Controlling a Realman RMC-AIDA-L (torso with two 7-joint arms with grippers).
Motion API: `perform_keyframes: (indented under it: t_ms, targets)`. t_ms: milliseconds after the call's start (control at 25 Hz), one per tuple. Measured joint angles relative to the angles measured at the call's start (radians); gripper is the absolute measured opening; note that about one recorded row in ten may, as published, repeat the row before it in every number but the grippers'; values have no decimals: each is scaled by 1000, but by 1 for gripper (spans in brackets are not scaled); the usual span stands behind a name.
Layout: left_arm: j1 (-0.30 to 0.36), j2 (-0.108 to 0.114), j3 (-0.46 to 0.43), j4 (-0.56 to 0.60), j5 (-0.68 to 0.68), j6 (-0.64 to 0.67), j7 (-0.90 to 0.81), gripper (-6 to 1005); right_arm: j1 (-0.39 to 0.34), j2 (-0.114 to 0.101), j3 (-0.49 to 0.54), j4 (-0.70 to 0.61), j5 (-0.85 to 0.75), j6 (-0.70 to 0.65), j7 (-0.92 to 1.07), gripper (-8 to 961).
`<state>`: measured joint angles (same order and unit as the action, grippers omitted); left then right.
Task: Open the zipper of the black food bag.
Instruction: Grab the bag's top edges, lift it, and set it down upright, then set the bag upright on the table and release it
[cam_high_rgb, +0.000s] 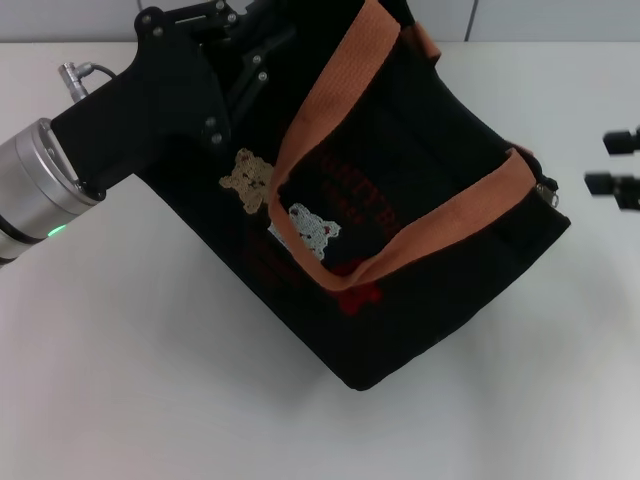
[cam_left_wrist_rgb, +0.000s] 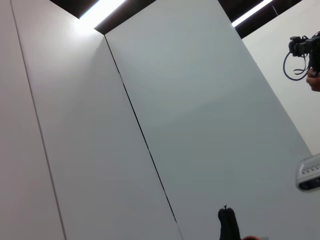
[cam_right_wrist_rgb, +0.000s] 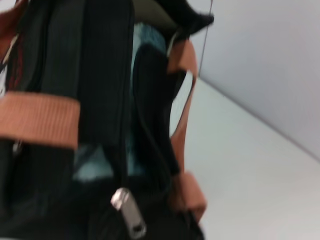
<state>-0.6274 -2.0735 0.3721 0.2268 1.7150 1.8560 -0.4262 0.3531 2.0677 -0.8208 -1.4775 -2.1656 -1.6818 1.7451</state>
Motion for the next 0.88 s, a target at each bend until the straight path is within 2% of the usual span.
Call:
perform_keyframes:
  t_ms: [120,160,320,360,400,480,520,600,880]
  targets:
    - [9,-1,-1,-4,-1,-1,1,170,2,-14,12,94,4,-11,-39,528]
    - [9,-1,-1,-4,-1,-1,1,170,2,-14,12,94,4,-11,-39,546]
    - [20,-4,-2,-7,-1,-1,2,170,38,8,17,239,7,79,-149,616]
    - [20,-4,-2,-7,-1,-1,2,169,38,8,17,239,7,79,-149,634]
    - [21,-5,-1,-8,-1,1,2,168,71,8,21,313,9,120,-169,651]
    - [22,-4,-1,-8,-1,6,3,167,89,8,23,347,11,133,-177,686]
    - [22,-3,-1,-8,-1,7,3,166,122,6,27,415,27,157,-203,704]
    - [22,-3,-1,-8,-1,8,3,173,131,6,26,435,34,162,-214,739]
    - [23,-3,-1,-24,-2,7,3,198,170,11,18,509,75,196,-318,649]
